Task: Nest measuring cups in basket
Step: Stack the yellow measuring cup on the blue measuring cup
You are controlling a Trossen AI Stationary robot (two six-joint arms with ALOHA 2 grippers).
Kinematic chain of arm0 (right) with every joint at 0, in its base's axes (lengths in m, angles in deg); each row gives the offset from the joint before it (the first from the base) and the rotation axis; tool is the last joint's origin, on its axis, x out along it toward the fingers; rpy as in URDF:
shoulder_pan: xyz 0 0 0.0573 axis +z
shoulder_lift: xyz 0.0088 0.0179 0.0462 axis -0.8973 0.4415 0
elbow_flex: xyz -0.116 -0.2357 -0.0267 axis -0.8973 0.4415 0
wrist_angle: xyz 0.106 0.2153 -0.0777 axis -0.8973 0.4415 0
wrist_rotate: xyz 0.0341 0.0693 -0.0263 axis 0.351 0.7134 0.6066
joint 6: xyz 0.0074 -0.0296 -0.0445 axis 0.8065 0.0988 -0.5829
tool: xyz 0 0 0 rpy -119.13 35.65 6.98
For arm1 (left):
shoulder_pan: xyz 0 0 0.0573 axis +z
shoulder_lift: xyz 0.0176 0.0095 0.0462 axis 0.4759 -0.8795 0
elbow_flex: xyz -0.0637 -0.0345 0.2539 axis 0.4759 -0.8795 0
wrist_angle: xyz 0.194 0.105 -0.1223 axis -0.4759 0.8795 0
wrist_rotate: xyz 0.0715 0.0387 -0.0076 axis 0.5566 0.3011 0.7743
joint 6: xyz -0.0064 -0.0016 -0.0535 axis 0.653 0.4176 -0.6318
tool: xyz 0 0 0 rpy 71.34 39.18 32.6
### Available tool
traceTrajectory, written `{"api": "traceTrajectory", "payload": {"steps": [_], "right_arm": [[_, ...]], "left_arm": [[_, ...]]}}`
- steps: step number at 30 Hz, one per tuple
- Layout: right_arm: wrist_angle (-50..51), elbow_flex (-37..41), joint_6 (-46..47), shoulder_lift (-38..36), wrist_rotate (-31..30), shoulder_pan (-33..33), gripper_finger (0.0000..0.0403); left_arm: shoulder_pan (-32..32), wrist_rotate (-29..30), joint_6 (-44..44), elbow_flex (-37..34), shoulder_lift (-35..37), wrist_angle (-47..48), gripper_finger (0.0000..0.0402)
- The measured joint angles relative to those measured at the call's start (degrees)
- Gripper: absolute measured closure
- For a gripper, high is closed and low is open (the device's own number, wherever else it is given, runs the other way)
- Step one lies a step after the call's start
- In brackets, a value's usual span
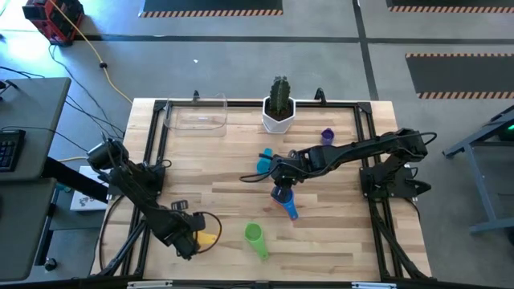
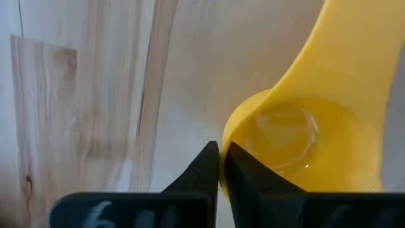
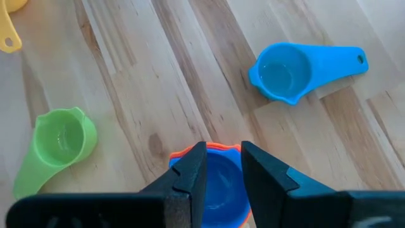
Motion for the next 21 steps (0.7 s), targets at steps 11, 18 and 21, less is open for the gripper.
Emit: {"api": "traceTrajectory", "payload": {"steps": [11,18,21], "right_arm": [[0.00,0.00,2.17,0.00,4.54,0.00,0.0313],[-0.02,0.00,3.44,0.00,12.88,0.00,0.0313],[-0.01,0.00,6.28,0.00,14.74,0.00,0.0313]], "left_arm": [[8.19,4.49,15.81,3.65,-0.11,0.45,0.0398],[17.81,11.27,32.39,8.39,-0.11,0.60,0.0399],[21.63,13.99,39.84,11.20,-0.11,0.55,0.0399]]}}
